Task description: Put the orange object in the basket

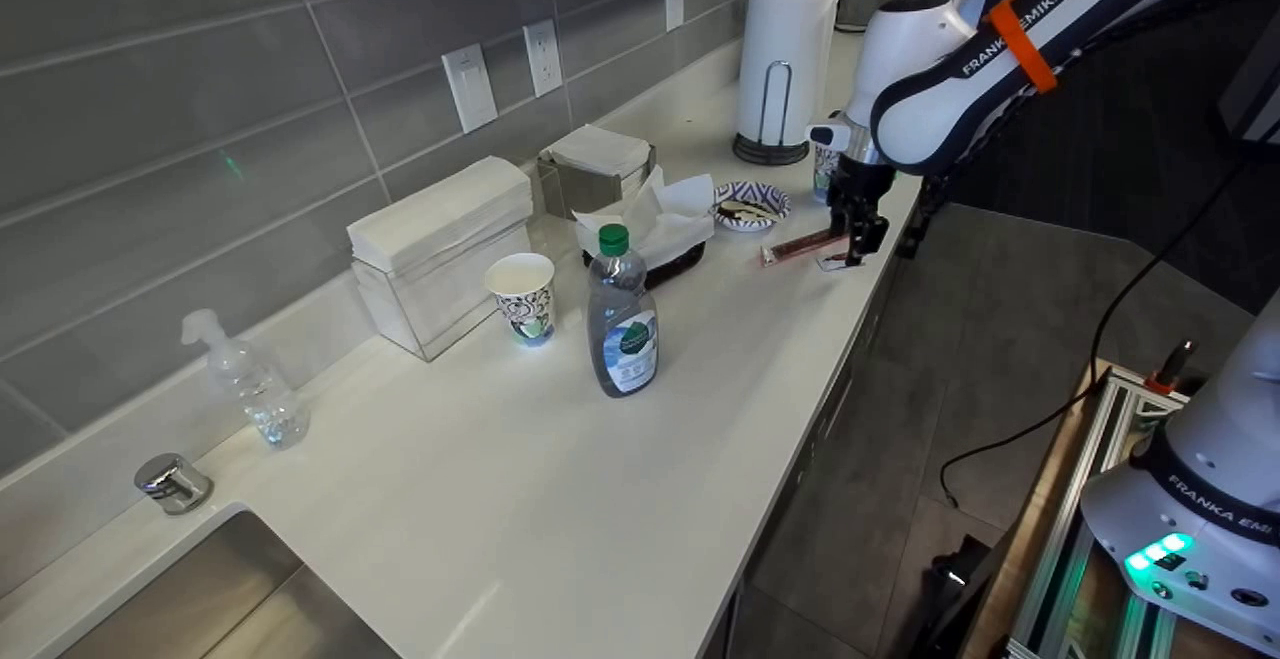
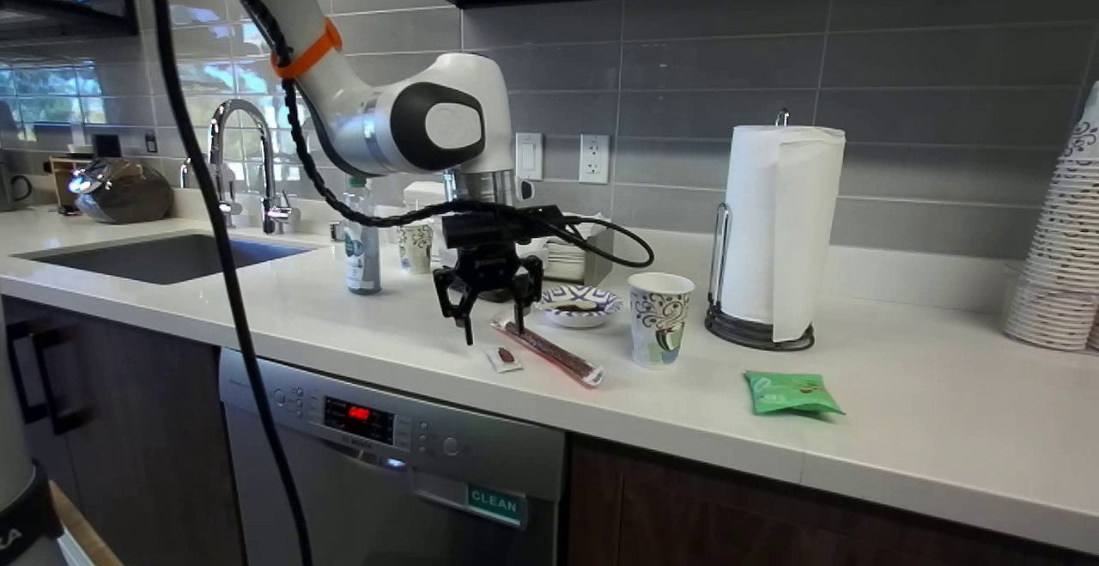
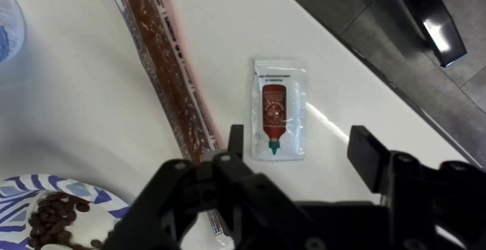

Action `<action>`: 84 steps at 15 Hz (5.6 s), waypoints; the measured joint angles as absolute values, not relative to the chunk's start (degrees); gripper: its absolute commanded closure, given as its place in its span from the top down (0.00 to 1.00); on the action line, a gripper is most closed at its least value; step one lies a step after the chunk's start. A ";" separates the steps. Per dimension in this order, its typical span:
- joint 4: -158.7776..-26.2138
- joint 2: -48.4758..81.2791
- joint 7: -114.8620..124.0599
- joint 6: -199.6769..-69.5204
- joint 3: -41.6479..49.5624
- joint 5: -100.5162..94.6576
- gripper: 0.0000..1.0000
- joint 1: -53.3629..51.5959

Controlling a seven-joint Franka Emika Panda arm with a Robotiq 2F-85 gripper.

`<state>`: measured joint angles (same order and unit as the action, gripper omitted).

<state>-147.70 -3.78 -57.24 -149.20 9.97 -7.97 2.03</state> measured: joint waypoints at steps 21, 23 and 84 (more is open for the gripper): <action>-147.38 0.55 -60.61 -154.41 7.02 -5.55 0.02 3.01; -147.38 0.54 -60.77 -154.41 7.00 -5.37 0.02 3.02; -146.29 -14.45 -65.65 -137.52 8.66 -0.94 1.00 -1.56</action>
<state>-146.29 -14.45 -65.65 -137.52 8.66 -0.94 -1.56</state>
